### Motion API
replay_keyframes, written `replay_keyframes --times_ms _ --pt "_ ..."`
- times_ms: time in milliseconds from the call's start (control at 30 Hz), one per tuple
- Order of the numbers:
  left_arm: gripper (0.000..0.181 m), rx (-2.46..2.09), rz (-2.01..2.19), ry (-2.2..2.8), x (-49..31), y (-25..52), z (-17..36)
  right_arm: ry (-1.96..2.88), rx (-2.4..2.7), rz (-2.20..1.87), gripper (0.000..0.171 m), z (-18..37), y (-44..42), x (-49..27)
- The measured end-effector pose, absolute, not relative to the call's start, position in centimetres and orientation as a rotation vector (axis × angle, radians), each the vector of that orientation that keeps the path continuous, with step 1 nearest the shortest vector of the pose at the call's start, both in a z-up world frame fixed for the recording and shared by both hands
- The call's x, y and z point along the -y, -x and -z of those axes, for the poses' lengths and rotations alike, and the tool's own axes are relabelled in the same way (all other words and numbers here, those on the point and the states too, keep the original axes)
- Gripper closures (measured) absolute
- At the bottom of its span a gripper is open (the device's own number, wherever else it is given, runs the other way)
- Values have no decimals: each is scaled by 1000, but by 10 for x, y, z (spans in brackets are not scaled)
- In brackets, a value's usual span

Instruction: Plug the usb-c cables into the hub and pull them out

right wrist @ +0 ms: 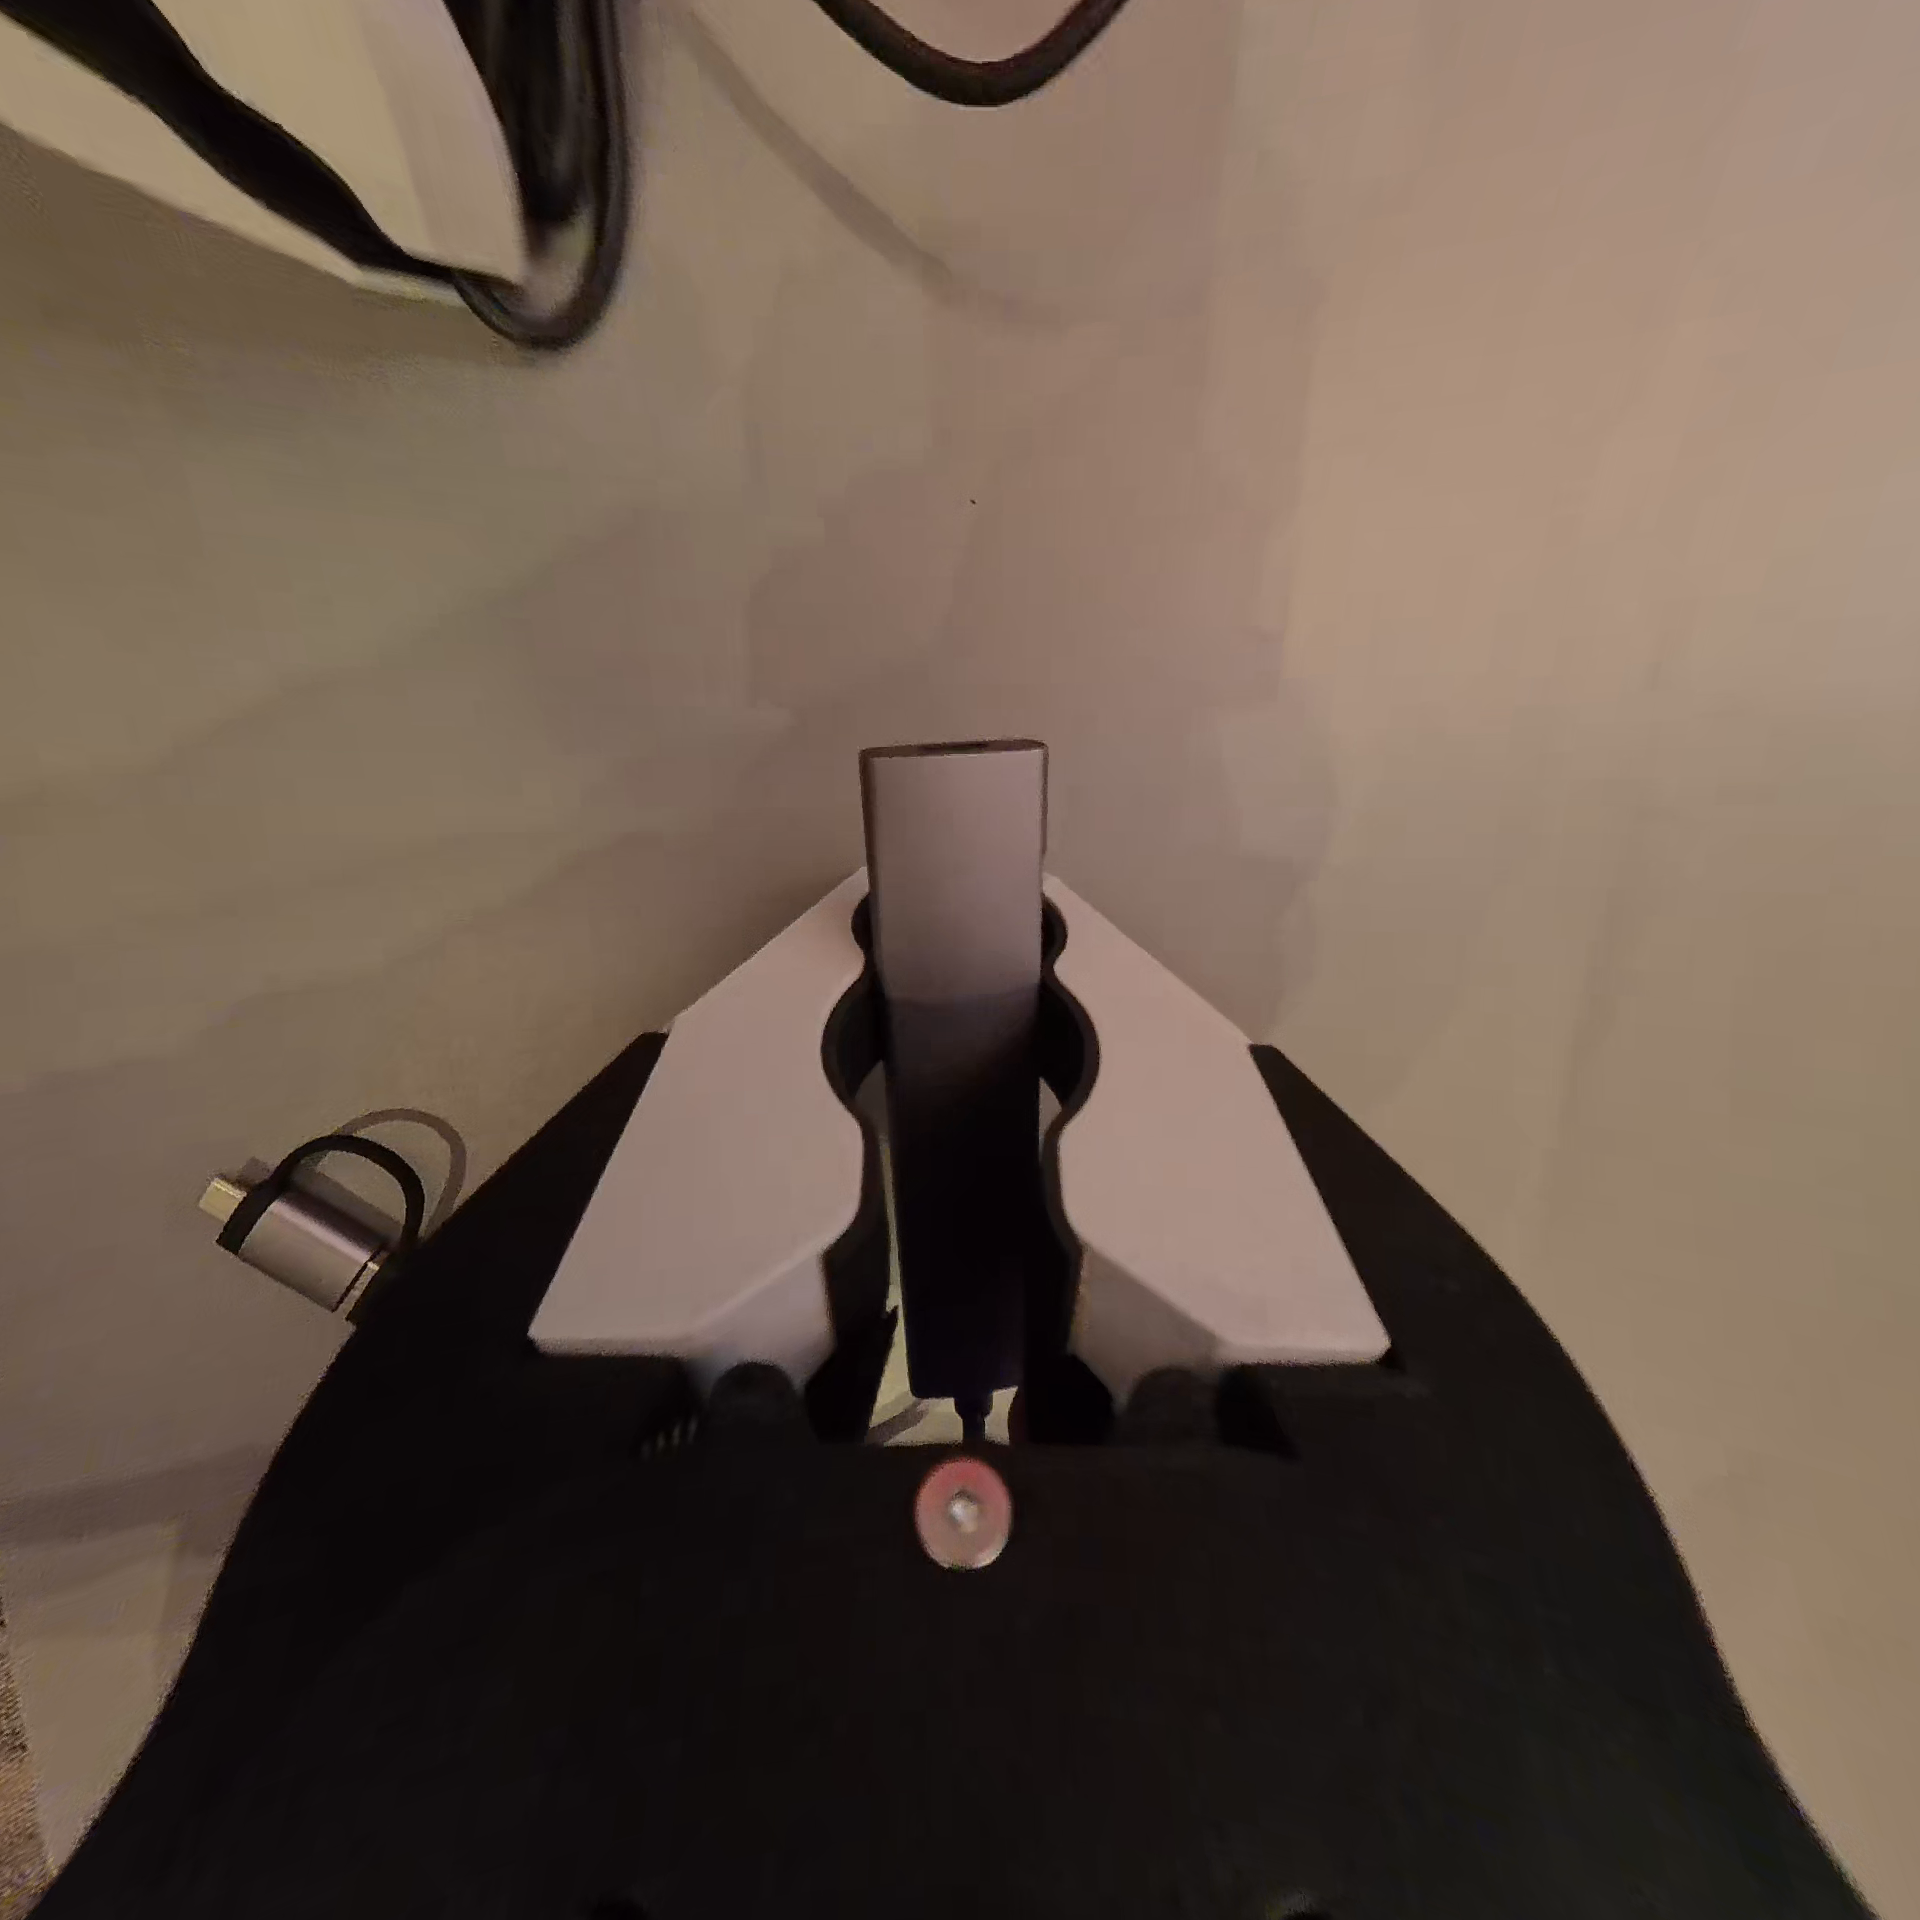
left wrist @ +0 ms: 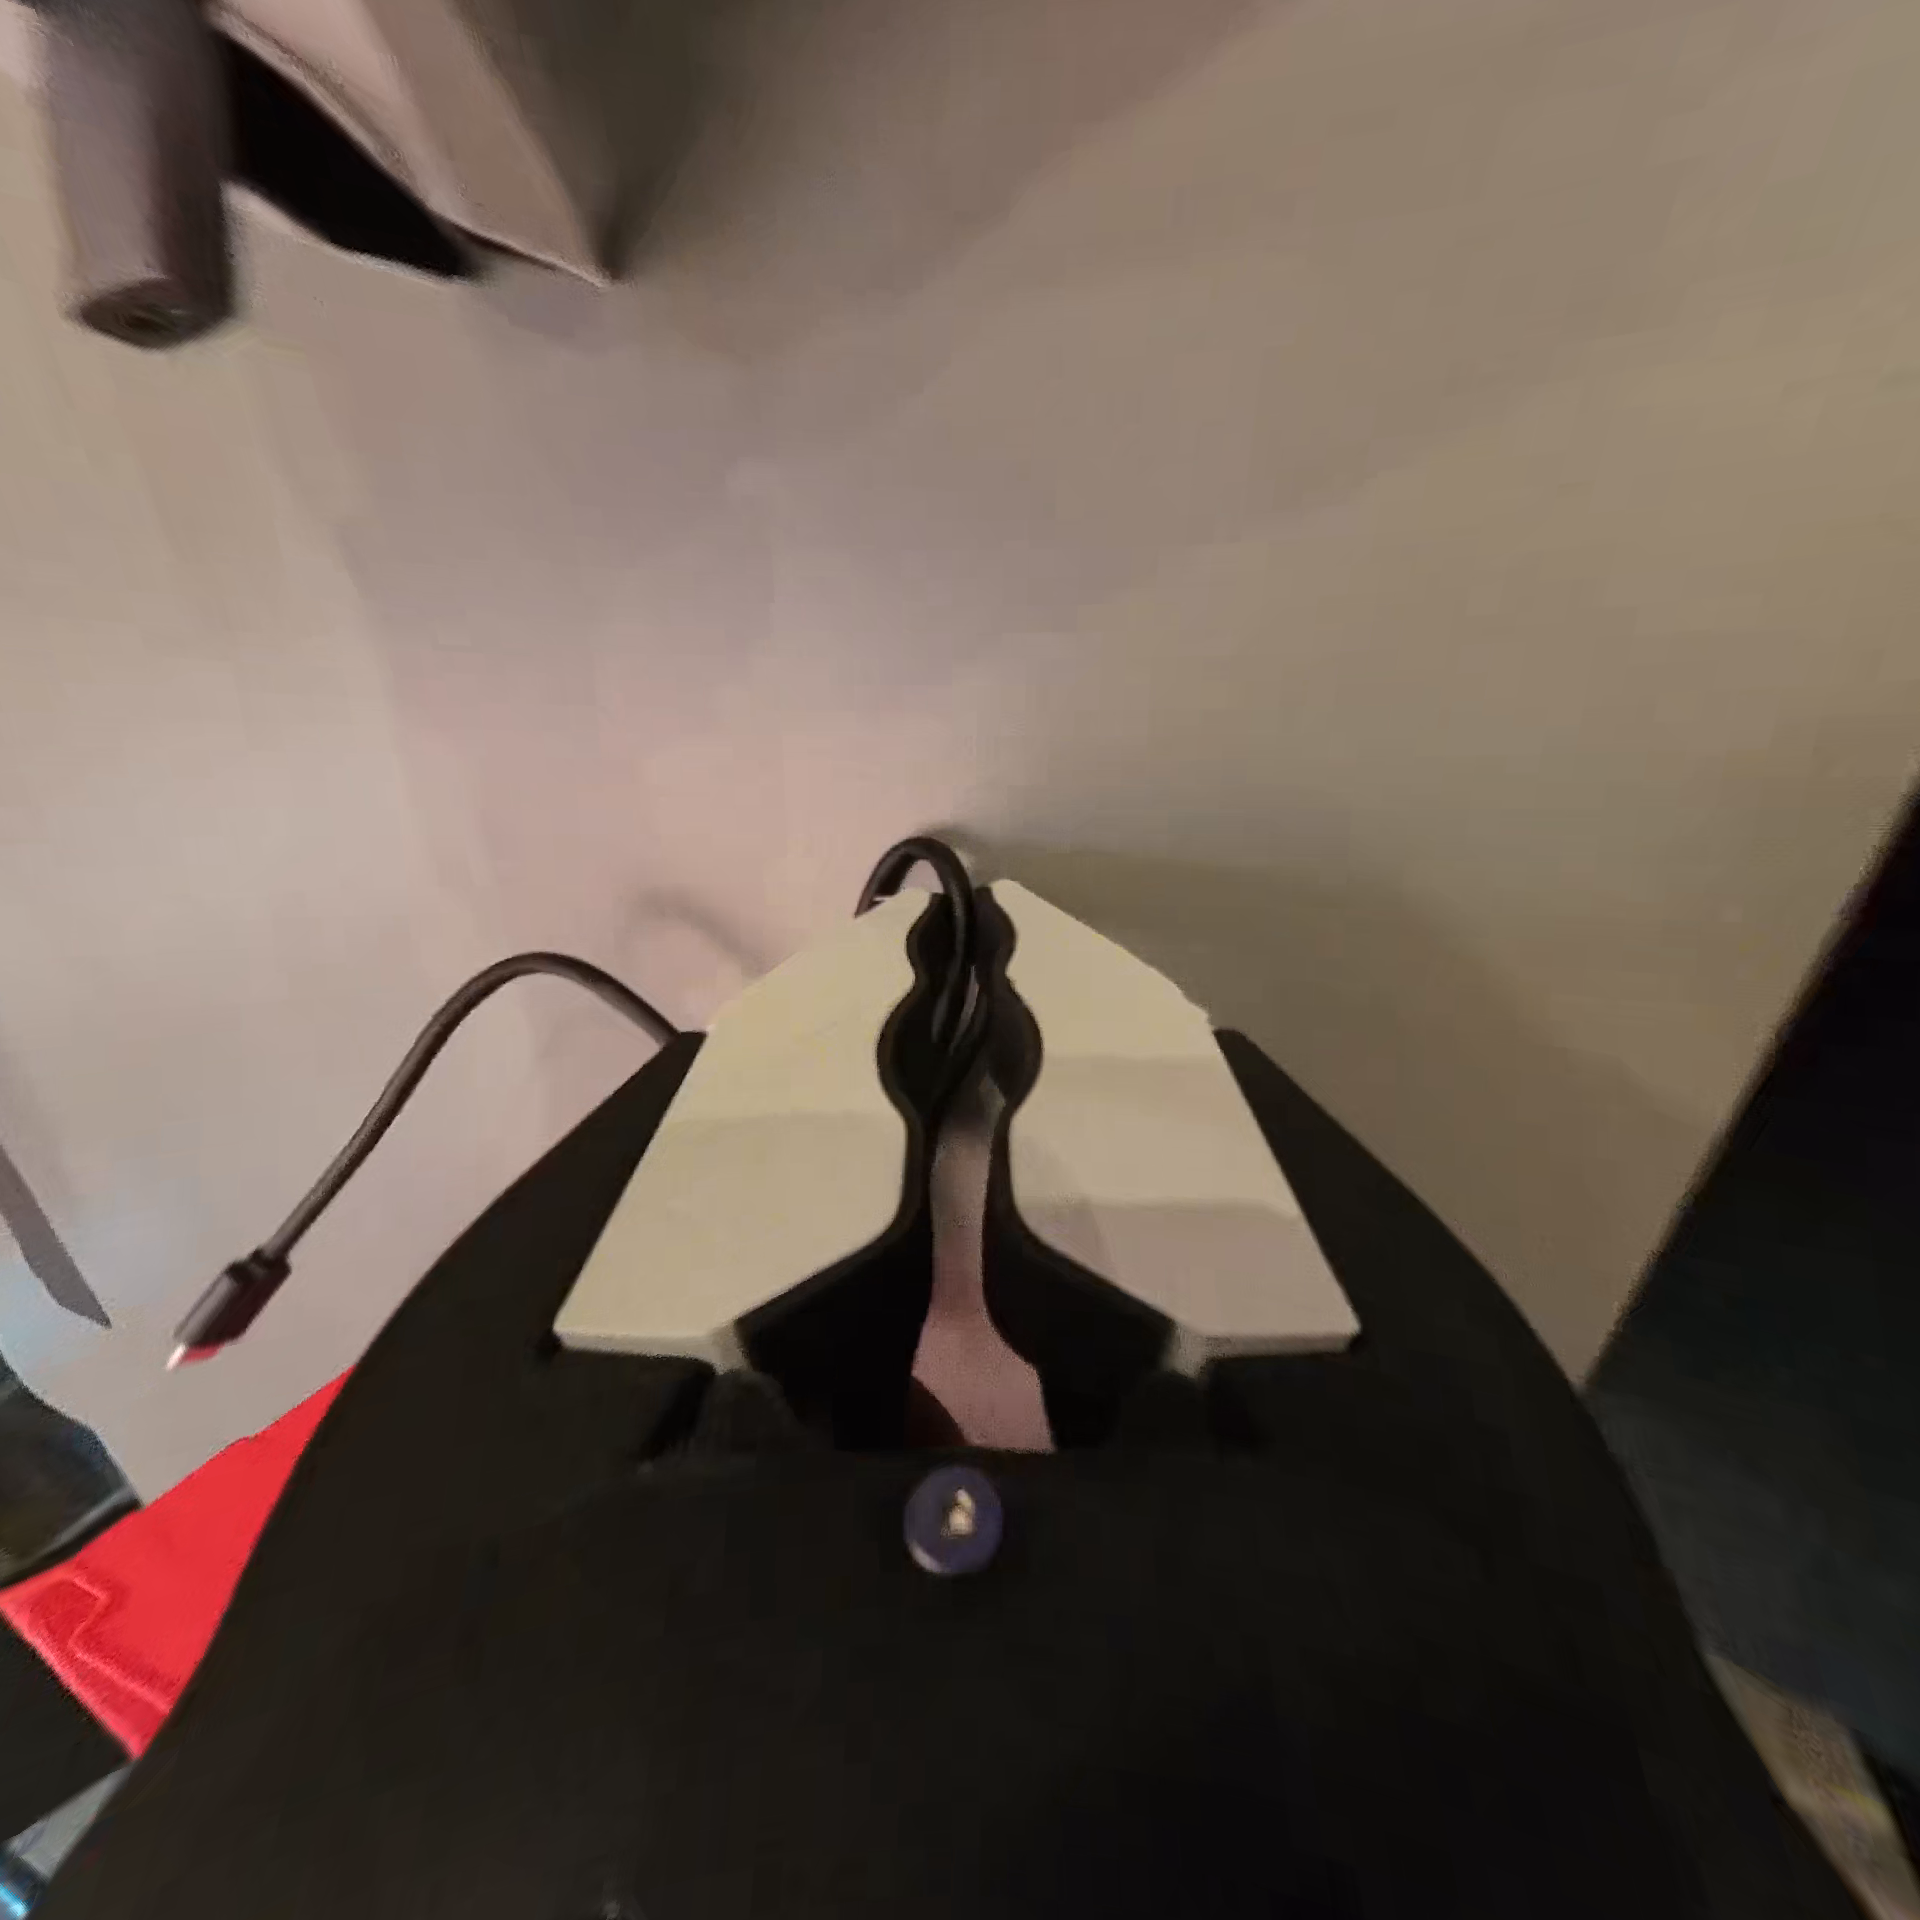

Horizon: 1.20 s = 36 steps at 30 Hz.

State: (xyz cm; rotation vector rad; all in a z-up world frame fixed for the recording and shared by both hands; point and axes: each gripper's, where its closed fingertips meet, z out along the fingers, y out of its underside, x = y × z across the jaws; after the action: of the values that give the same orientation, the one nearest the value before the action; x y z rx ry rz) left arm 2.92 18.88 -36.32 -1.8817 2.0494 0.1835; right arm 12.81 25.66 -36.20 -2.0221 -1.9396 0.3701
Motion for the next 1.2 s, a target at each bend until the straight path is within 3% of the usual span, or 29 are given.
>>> replay_keyframes --times_ms 200,367,467,733,833,900,1200 --pt "168 -2231 -156 1997 -160 12 353 2016 1937 -374 150 362 -130 -255" --pt "142 -1850 64 2112 -183 -7 306 2018 1923 -387 150 362 -130 -254" --pt "135 -1514 -20 2169 -231 -7 285 2016 1918 -390 150 362 -129 -254" --pt "136 -1051 -197 2401 -303 16 334 2009 1871 -415 150 362 -124 -250" --pt "144 -991 -206 2488 -313 25 355 2004 1863 -427 151 362 -125 -248" --pt "162 -969 -186 2504 -318 22 362 2003 1857 -430 150 362 -125 -248" --pt "175 -1066 -146 2482 -335 7 364 1992 1838 -419 150 362 -125 -248"
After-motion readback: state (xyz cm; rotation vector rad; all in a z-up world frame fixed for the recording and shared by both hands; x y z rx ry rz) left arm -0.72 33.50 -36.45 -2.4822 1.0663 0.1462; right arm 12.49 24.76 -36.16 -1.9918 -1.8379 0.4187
